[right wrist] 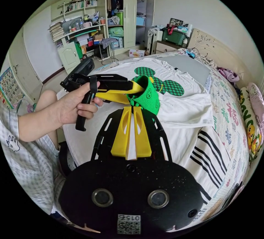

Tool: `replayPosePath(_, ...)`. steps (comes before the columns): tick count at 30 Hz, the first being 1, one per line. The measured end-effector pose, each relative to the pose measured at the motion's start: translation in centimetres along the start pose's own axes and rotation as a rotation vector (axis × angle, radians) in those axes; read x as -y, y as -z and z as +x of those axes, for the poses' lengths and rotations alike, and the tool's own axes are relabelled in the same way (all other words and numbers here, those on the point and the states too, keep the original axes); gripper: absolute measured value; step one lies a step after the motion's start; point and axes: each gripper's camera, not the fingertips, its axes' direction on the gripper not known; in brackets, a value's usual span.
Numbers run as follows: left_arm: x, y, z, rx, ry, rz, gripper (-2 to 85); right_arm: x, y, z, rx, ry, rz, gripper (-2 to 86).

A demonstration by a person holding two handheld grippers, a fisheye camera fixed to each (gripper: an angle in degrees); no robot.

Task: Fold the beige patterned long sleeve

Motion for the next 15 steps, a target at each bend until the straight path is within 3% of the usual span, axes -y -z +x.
replayPosePath(5,2.1,1.1,-0.2,0.045,-0.065,0.004,1.0,-2.6,-1.8,-0.5,-0.026,0.078,-0.029,0.0)
replayPosePath(15,-0.8,9.8,2.4,0.144,-0.210,0.154,-0.8,-4.6,-2.3,-0.9,0.259,0.073,0.159,0.3)
